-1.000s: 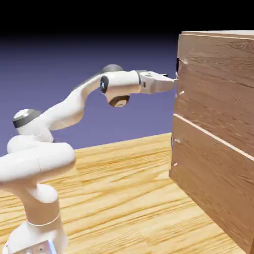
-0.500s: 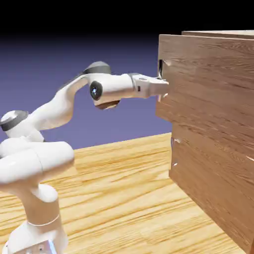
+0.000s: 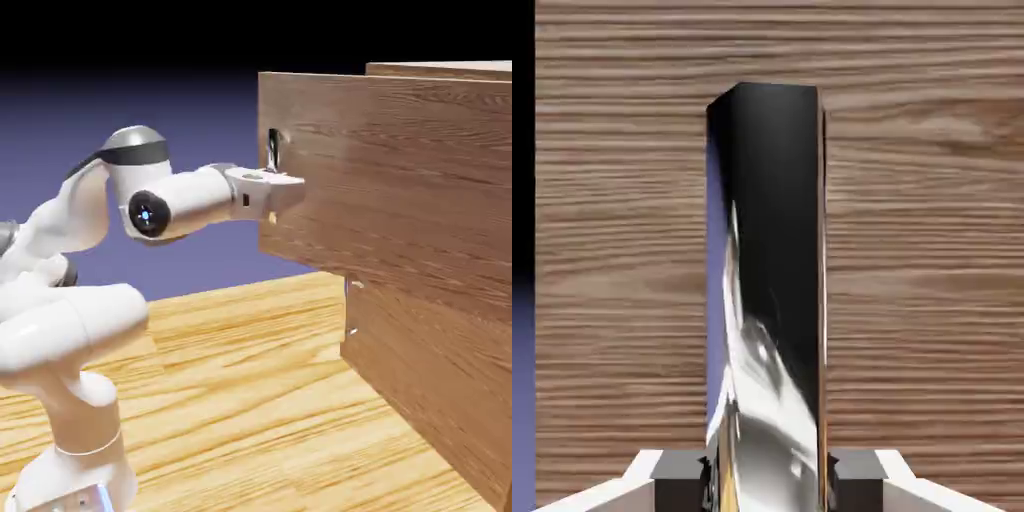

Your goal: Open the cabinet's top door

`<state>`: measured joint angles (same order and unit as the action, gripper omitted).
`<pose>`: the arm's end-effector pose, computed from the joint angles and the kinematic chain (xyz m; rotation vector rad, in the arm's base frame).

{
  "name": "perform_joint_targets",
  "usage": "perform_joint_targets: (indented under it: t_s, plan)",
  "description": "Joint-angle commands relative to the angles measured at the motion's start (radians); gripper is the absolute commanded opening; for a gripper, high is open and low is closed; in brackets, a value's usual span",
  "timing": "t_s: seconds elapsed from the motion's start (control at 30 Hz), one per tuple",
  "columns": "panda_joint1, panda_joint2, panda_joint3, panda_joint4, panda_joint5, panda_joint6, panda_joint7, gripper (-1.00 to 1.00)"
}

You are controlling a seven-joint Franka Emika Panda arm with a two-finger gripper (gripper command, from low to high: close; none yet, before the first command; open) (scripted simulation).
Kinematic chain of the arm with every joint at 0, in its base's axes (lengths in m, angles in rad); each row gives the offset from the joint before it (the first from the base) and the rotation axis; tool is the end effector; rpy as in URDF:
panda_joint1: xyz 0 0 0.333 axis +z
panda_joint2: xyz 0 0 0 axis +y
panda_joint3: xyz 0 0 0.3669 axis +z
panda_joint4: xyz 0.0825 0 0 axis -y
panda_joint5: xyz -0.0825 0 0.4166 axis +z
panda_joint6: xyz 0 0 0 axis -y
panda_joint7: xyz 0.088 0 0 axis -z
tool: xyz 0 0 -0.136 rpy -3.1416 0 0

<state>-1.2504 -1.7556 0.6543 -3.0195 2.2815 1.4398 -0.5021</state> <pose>0.2858 0.0334 0.5322 -1.7473 0.2204 -1.3923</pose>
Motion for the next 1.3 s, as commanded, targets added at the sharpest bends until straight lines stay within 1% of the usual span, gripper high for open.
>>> perform_joint_targets:
  t_s: [0.0, 0.17, 0.23, 0.47, 0.67, 0.9, 1.27]
  plan:
    - [-0.024, 0.004, -0.023, -0.008, -0.014, -0.042, -0.007, -1.00]
    - [-0.173, 0.018, -0.102, -0.033, -0.046, -0.260, -0.020, -1.00]
    - [-0.229, 0.054, -0.145, -0.035, -0.085, -0.347, -0.050, -1.00]
    - [-0.418, 0.289, -0.288, 0.017, -0.321, -0.643, -0.248, -1.00]
    - [-0.550, 0.507, -0.328, 0.113, -0.540, -0.823, -0.454, -1.00]
    - [-0.634, 0.760, -0.326, 0.263, -0.806, -0.919, -0.710, -1.00]
    - [-0.642, 1.159, -0.312, 0.544, -1.157, -0.923, -0.998, -1.00]
